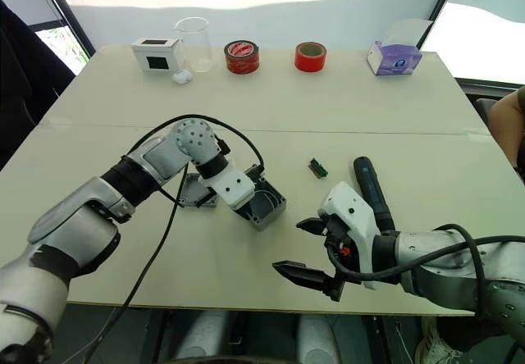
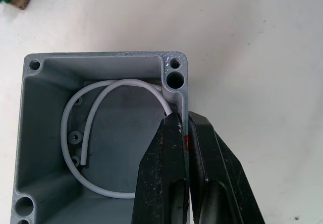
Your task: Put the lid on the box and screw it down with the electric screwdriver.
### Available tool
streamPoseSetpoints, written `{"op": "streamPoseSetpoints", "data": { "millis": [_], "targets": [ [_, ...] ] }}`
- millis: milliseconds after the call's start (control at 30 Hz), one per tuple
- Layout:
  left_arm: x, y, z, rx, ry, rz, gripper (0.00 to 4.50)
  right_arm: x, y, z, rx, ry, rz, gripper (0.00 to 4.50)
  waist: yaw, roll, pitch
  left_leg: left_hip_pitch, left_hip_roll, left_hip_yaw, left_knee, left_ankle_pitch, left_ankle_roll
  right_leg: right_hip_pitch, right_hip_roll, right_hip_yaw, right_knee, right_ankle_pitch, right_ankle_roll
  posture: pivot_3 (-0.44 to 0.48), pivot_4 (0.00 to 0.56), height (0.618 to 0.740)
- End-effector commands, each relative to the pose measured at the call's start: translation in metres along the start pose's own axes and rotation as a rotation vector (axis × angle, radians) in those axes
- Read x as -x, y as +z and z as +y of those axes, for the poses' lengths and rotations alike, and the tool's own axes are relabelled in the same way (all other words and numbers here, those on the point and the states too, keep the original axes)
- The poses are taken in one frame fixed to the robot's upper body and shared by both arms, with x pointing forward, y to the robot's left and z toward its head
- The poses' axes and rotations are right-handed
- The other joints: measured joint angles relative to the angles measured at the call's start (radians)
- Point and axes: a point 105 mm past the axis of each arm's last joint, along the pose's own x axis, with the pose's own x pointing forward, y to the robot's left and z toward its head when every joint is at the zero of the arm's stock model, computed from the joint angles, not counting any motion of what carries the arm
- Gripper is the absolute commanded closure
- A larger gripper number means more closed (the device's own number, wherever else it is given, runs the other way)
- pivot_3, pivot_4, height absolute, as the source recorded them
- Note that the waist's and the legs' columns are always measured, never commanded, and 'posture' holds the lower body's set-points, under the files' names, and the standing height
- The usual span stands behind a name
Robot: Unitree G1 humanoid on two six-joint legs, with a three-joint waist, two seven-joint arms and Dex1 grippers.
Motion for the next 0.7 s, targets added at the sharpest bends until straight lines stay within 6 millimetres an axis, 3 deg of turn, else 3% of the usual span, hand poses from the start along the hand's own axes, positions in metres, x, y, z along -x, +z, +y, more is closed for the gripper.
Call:
{"op": "streamPoseSetpoints", "data": {
  "millis": [33, 67, 133, 267, 433, 567, 700],
  "targets": [
    [0.009, -0.001, 0.005, -0.021, 0.0, 0.043, 3.61, 0.0, 0.009, 0.005, 0.031, 0.009, -0.032, 0.0, -0.001, 0.0, 0.0, 0.0, 0.0, 0.0, 0.0, 0.0, 0.0, 0.0, 0.0, 0.0, 0.0, 0.0, 0.0, 0.0, 0.15, 0.74],
    [0.013, 0.002, 0.006, -0.005, 0.012, 0.026, 3.13, -0.001, 0.009, 0.004, 0.032, 0.011, -0.032, 0.0, -0.001, 0.0, 0.0, 0.0, 0.0, 0.0, 0.0, 0.0, 0.0, 0.0, 0.0, 0.0, 0.0, 0.0, 0.0, 0.0, 0.15, 0.74],
    [0.023, 0.006, 0.006, 0.019, 0.042, 0.006, 2.6, -0.002, 0.01, 0.004, 0.035, 0.017, -0.031, 0.0, -0.003, 0.0, 0.0, 0.0, 0.0, 0.0, 0.0, 0.0, 0.0, 0.0, 0.0, 0.0, 0.0, 0.0, 0.0, 0.0, 0.15, 0.74],
    [0.059, 0.013, 0.002, 0.094, 0.136, -0.019, 2.6, -0.004, 0.012, 0.004, 0.048, 0.036, -0.027, 0.0, -0.006, 0.0, 0.0, 0.0, 0.001, 0.0, 0.0, 0.0, 0.0, -0.001, 0.001, 0.0, 0.0, 0.0, 0.0, 0.0, 0.15, 0.74],
    [0.114, 0.022, -0.012, 0.34, 0.345, -0.123, 2.6, -0.004, 0.024, 0.005, 0.091, 0.08, -0.05, 0.0, -0.009, 0.0, 0.0, 0.0, 0.002, 0.0, 0.0, 0.0, 0.0, -0.001, 0.002, 0.0, 0.0, 0.0, 0.0, 0.0, 0.15, 0.74],
    [0.143, -0.012, -0.022, 0.746, 0.688, -0.005, 2.6, -0.011, 0.047, 0.006, 0.174, 0.128, -0.112, 0.0, -0.013, 0.0, 0.0, 0.0, 0.002, -0.001, 0.0, 0.0, 0.0, 0.0, 0.002, 0.0, 0.0, 0.0, 0.0, 0.0, 0.15, 0.74],
    [0.146, -0.044, -0.06, 1.222, 0.881, 0.179, 2.6, -0.027, 0.064, 0.006, 0.272, 0.146, -0.144, 0.0, -0.023, 0.0, 0.0, 0.001, 0.002, -0.002, 0.0, 0.0, 0.0, 0.0, 0.003, 0.0, 0.002, 0.0, 0.001, 0.0, 0.15, 0.74]
  ]
}}
